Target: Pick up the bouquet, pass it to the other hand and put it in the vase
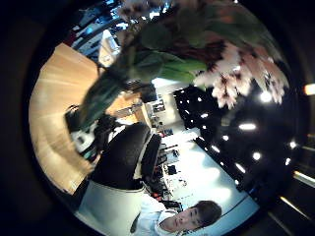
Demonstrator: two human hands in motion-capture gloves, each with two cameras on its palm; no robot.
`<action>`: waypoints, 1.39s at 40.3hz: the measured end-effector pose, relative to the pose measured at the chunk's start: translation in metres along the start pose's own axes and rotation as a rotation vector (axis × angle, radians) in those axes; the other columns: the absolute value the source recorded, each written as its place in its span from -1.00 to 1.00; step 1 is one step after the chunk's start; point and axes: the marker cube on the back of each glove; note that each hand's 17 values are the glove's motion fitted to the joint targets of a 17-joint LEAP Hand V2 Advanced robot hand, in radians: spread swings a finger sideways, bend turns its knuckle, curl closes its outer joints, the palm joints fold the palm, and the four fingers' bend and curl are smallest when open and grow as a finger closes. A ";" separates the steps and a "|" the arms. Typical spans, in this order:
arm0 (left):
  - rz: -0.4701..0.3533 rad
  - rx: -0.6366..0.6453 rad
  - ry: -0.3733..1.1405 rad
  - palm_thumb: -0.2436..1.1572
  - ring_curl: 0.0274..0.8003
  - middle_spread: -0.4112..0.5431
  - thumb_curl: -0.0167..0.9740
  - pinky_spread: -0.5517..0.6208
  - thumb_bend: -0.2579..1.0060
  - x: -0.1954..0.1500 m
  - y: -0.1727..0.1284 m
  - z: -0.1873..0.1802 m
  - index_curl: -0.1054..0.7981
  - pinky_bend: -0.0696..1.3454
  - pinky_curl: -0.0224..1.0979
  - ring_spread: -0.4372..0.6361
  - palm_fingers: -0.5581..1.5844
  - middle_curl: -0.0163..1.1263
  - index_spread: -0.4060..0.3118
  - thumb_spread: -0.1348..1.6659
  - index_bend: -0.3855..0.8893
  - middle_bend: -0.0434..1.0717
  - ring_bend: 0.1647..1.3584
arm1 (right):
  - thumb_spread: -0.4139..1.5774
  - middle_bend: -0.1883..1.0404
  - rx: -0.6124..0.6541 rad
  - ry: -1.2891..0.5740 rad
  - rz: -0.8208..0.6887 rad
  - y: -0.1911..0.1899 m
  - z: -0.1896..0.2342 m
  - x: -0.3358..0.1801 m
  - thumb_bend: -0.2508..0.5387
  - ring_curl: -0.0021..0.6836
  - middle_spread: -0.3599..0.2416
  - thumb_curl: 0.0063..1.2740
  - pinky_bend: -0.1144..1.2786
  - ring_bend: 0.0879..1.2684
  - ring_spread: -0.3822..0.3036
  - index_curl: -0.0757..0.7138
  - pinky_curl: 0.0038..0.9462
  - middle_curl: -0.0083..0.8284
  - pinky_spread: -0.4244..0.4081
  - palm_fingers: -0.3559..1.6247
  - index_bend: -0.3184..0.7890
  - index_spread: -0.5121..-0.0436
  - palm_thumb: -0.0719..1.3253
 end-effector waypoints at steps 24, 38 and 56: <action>0.203 0.399 -0.058 0.41 0.07 -0.82 0.07 -0.73 -0.45 0.052 -0.016 -0.078 -0.06 -0.06 -0.19 -0.86 0.87 0.04 -0.56 -0.05 -0.07 0.46 0.15 | 0.25 0.36 -0.368 -0.181 -0.179 0.048 0.060 -0.023 -0.54 0.42 -0.21 -0.21 0.26 0.33 -0.38 0.37 -0.04 0.32 -0.63 0.42 -0.30 0.32 0.35; 0.261 0.612 -0.152 0.50 0.16 -0.91 0.29 -0.78 -0.59 0.107 -0.046 -0.179 0.18 0.01 -0.15 -0.91 0.83 0.09 -0.73 -0.20 0.03 0.57 0.21 | 0.39 0.05 -0.351 -0.119 -0.158 0.018 0.024 -0.004 -0.47 0.18 -0.04 -0.36 0.06 -0.07 -0.19 0.07 -0.15 0.13 0.17 0.06 -0.27 0.22 0.01; 0.188 0.777 -0.204 0.52 0.19 -0.93 0.46 -0.79 -0.63 0.049 -0.069 -0.227 0.37 0.04 -0.14 -0.91 0.81 0.09 -0.78 -0.24 0.02 0.61 0.23 | 0.43 -0.22 -0.389 -0.235 -0.195 0.004 -0.017 -0.029 -0.44 -0.02 -0.09 -0.42 0.09 -0.33 0.31 -0.14 -0.23 -0.03 0.69 -0.15 -0.24 -0.05 -0.06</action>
